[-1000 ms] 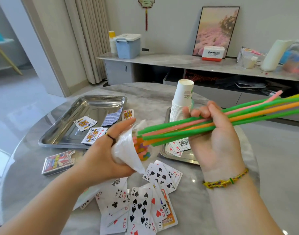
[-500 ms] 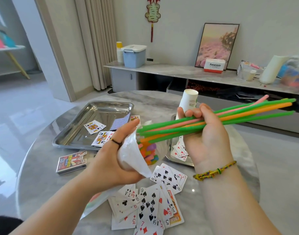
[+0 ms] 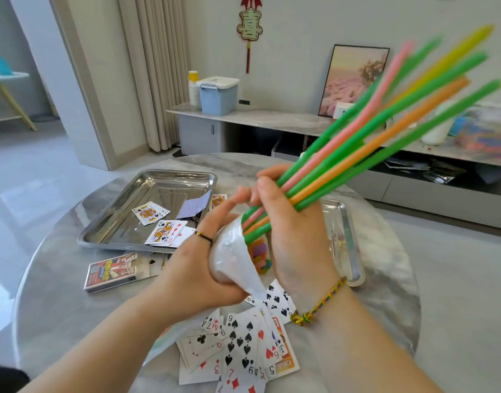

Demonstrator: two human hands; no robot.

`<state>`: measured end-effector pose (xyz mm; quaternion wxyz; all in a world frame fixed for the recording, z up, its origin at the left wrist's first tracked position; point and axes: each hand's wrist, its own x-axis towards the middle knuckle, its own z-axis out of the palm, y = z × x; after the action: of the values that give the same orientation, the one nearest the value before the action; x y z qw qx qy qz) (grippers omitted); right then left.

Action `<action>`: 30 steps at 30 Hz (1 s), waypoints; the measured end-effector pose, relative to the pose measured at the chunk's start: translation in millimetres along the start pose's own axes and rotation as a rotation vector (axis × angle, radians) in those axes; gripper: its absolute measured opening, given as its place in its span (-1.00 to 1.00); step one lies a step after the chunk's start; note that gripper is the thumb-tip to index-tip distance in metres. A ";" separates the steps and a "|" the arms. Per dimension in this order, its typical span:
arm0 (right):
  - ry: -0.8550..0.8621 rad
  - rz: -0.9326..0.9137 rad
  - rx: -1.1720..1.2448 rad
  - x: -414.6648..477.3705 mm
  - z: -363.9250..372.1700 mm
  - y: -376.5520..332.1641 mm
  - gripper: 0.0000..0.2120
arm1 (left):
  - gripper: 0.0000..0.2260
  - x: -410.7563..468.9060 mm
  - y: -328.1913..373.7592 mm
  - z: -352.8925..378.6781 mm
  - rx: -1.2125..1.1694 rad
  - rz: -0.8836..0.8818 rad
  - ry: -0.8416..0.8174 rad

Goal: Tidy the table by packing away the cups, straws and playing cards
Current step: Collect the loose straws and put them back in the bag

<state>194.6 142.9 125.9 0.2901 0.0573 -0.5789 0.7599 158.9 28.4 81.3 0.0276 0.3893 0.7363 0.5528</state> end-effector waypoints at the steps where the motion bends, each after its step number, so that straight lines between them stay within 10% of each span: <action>1: -0.039 0.030 -0.101 0.9 -3.3 -0.1 -0.73 | -0.10 0.4 -0.9 0.6 0.011 -0.003 0.003; 6: -0.136 0.152 -0.406 5.3 -22.3 -3.0 -0.74 | -0.10 2.1 -6.1 2.7 0.012 -0.030 0.019; 12: -0.182 0.324 -0.130 2.0 -31.4 5.7 -0.73 | -0.11 4.5 -4.8 3.3 -0.007 -0.037 0.035; 20: 0.263 0.085 -0.065 17.0 -58.9 -5.6 -0.77 | -0.17 9.1 -13.4 6.6 0.082 -0.067 -0.045; 30: 0.110 0.149 -0.246 2.0 -61.8 31.2 -0.78 | -0.12 15.7 -24.7 22.1 0.299 -0.042 -0.092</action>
<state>192.5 195.1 80.4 0.2691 -0.0635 -0.6536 0.7045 145.0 53.3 58.2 0.0145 0.3983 0.8163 0.4181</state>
